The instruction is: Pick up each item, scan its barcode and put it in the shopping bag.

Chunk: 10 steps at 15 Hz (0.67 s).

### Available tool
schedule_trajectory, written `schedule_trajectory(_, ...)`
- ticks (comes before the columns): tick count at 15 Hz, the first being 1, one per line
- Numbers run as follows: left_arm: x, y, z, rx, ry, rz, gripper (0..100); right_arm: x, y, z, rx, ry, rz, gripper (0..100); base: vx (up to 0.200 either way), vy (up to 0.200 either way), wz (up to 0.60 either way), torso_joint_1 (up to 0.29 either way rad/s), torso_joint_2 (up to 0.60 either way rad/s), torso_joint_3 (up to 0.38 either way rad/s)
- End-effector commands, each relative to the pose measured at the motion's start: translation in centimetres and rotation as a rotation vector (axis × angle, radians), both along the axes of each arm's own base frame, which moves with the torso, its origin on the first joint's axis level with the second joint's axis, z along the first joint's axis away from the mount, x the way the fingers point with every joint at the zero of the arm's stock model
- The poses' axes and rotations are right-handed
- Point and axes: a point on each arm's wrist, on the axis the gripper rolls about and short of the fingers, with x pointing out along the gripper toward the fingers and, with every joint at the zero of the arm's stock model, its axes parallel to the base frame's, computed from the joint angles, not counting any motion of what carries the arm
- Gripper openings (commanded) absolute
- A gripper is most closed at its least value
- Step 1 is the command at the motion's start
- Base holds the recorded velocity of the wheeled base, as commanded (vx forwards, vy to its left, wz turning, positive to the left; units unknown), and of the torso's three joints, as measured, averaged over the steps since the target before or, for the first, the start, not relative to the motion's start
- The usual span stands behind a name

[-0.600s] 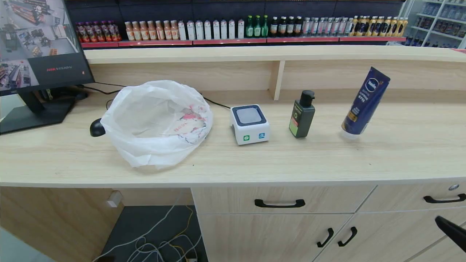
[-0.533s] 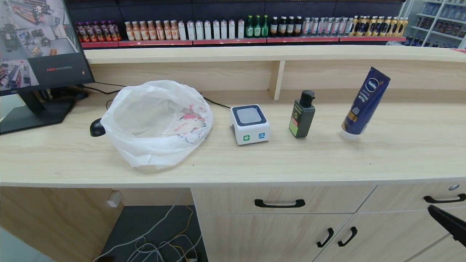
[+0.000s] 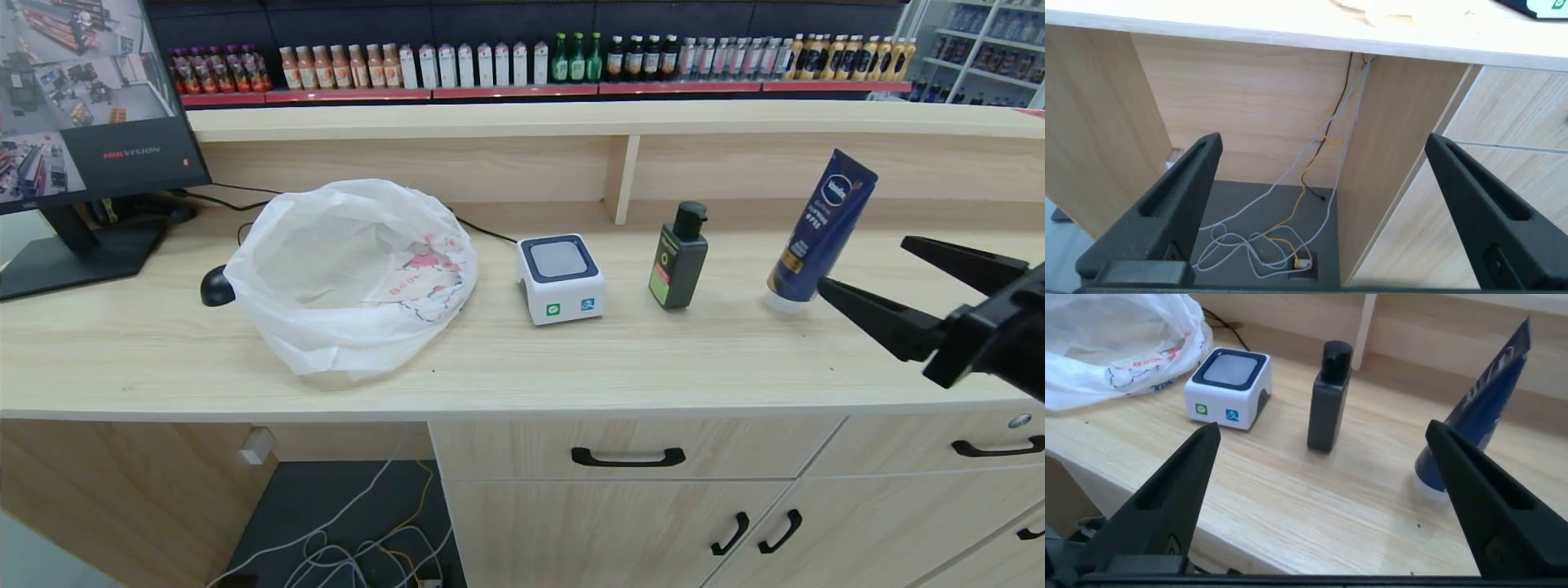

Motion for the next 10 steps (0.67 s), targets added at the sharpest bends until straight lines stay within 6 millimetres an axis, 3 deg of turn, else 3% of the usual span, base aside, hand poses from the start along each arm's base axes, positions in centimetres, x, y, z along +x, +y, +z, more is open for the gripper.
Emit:
schedule_trajectory(1, 0.0, 0.0, 0.0, 0.0, 0.0, 0.001, 100, 3.3, 0.7, -2.0, 0.0, 0.089, 0.002, 100, 0.0, 0.0, 0.0, 0.0, 0.0, 0.0)
schedule_trajectory(10, 0.0, 0.0, 0.0, 0.0, 0.0, 0.001, 100, 8.6, 2.2, -3.9, 0.003, 0.102, -0.033, 100, 0.0, 0.0, 0.0, 0.0, 0.0, 0.0)
